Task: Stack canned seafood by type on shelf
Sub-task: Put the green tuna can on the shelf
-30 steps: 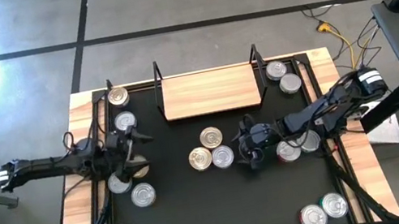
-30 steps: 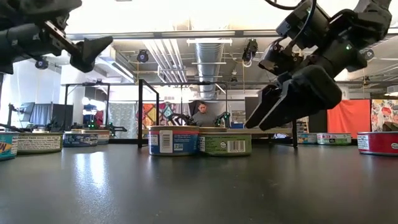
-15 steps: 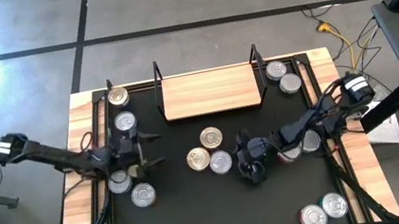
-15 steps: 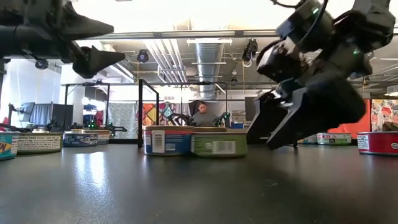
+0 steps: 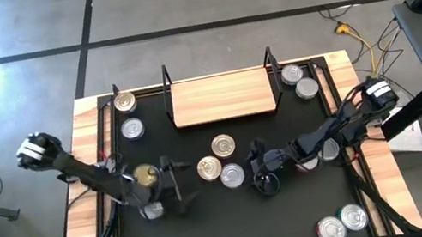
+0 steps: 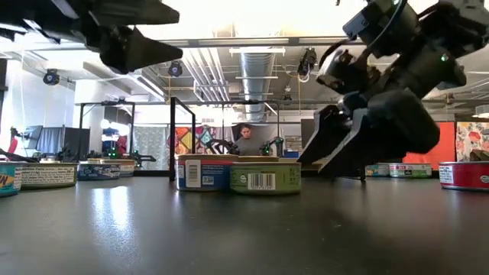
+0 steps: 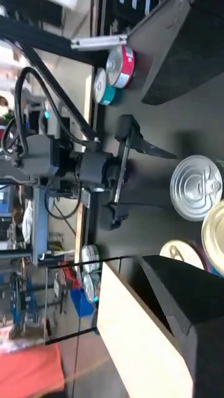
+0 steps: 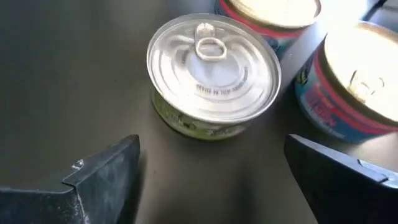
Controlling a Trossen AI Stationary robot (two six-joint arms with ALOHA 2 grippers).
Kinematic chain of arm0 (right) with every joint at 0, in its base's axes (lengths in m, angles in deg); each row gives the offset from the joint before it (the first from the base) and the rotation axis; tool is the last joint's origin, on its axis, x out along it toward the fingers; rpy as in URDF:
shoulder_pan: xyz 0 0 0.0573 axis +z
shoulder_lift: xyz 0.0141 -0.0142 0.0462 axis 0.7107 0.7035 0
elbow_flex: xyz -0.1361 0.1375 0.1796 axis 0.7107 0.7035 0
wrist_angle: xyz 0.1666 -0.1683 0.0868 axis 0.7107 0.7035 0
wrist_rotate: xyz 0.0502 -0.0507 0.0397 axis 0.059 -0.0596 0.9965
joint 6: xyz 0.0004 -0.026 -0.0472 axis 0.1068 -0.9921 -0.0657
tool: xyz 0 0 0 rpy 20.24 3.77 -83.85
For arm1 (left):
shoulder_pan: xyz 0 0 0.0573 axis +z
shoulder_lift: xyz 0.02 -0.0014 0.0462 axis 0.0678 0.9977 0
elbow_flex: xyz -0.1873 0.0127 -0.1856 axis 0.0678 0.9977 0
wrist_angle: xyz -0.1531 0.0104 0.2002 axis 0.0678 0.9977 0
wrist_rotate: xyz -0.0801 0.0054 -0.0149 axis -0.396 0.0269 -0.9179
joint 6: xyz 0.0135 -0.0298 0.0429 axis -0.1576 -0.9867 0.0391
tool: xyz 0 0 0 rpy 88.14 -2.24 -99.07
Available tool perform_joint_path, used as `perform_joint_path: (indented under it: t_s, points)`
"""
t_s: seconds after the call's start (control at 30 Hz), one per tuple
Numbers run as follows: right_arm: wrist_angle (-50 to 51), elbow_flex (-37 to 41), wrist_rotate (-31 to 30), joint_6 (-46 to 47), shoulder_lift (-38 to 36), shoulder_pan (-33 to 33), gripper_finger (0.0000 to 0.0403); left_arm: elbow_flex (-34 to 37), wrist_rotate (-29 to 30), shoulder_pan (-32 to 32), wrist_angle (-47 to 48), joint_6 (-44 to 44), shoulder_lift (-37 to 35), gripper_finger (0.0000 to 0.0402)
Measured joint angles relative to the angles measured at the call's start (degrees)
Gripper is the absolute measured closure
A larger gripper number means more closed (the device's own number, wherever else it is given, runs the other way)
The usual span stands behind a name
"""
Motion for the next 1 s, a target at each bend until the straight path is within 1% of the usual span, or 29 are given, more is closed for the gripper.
perform_joint_path:
  t_s: [0.07,0.13,0.2,0.27,0.33,0.4,0.5,0.57,0.63,0.7,0.8,0.87,1.0]
  points:
    - [-2.58,0.00,0.10,1.30,2.00,0.00,0.0012,-2.02,3.64,-2.07,0.80,-1.62,3.42,0.0002]
    - [-4.02,0.01,0.39,1.76,3.44,0.25,0.0012,-3.80,5.73,-3.66,2.49,-5.38,6.34,0.0002]
    - [-4.59,-0.31,1.93,2.39,3.91,1.17,0.0012,-5.28,6.23,-4.89,5.35,-10.11,8.80,0.0002]
    - [-4.41,-0.47,4.76,2.59,3.43,2.56,0.0012,-6.98,6.19,-6.03,8.52,-15.39,11.11,0.0002]
    - [-4.36,-0.74,7.74,2.89,2.36,3.50,0.0012,-8.79,6.27,-6.87,12.33,-19.95,13.65,0.0002]
    - [-4.09,-0.72,9.33,3.05,0.92,3.77,0.0012,-10.75,5.79,-7.51,14.82,-23.07,16.81,0.0002]
    - [-2.92,-0.51,7.79,3.20,-0.56,3.34,0.0012,-14.01,5.12,-7.71,16.40,-26.18,23.05,0.0002]
    - [-2.83,-0.48,4.24,3.22,-0.61,2.85,0.0012,-15.78,4.48,-7.60,16.91,-27.55,26.90,0.0002]
    - [-2.56,-0.37,1.07,3.21,-0.61,2.42,0.0012,-17.91,5.19,-7.30,17.88,-30.24,30.25,0.0002]
    - [-3.75,-0.41,-0.17,3.20,0.30,1.92,0.0012,-18.99,8.75,-6.66,21.37,-34.17,32.32,0.0002]
    - [-6.43,-0.56,-1.33,3.22,2.57,1.11,0.0012,-19.96,8.79,-4.81,22.83,-38.52,35.03,0.0002]
    - [-7.55,-0.94,-1.75,2.98,3.95,0.75,0.0012,-21.12,7.63,-3.58,22.65,-39.28,37.03,0.0002]
    - [-7.24,-2.11,-2.69,2.39,6.73,0.63,0.0012,-23.58,9.58,-2.25,22.68,-38.70,39.92,0.0002]
